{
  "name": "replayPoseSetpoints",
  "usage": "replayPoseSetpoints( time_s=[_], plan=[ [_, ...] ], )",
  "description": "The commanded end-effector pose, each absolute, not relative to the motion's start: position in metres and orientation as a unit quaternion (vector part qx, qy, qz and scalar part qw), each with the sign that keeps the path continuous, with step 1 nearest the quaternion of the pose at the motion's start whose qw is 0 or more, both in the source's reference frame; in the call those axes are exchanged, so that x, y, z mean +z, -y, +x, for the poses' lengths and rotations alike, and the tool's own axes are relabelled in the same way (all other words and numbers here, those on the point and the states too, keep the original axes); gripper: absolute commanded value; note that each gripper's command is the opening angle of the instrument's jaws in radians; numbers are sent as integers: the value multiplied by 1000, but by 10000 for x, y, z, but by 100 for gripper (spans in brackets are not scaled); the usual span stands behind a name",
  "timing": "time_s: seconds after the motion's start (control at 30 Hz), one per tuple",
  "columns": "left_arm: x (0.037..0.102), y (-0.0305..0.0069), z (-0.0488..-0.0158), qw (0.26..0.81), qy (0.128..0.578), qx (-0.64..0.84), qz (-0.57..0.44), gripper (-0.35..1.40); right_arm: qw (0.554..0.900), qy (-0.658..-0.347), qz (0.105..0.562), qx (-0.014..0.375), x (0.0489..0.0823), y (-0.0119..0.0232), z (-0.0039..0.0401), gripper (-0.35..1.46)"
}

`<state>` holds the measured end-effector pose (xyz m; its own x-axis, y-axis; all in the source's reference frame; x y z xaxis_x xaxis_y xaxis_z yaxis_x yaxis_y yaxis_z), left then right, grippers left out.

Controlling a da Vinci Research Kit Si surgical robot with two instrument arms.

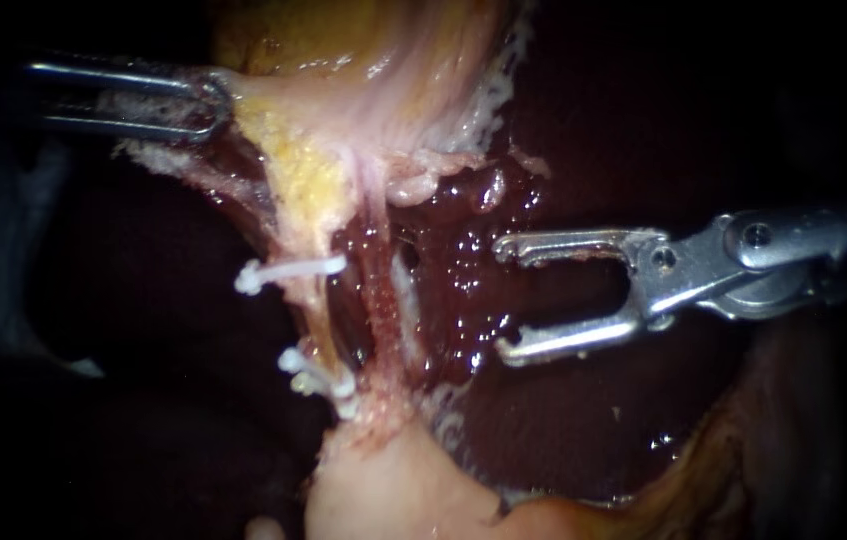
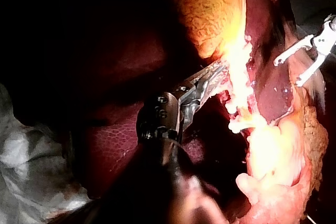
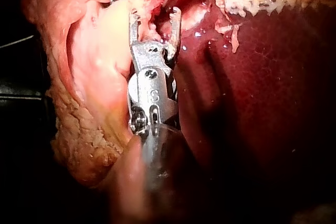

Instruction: Going back third clip left tube

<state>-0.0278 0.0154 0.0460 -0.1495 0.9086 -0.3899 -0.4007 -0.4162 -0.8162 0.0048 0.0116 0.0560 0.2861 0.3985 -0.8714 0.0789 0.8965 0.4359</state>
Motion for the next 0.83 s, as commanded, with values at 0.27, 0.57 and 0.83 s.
replayPoseSetpoints(
  time_s=[0.27,0.57,0.83],
  plan=[
    [488,-148,-298,461,273,711,-455,-35,776,-589,202,99,558,-114,42,50],
    [513,-142,-319,455,276,716,-453,-35,776,-589,202,99,558,-114,39,50],
    [511,-144,-317,454,278,715,-453,-35,776,-589,201,99,557,-113,39,50]
  ],
)
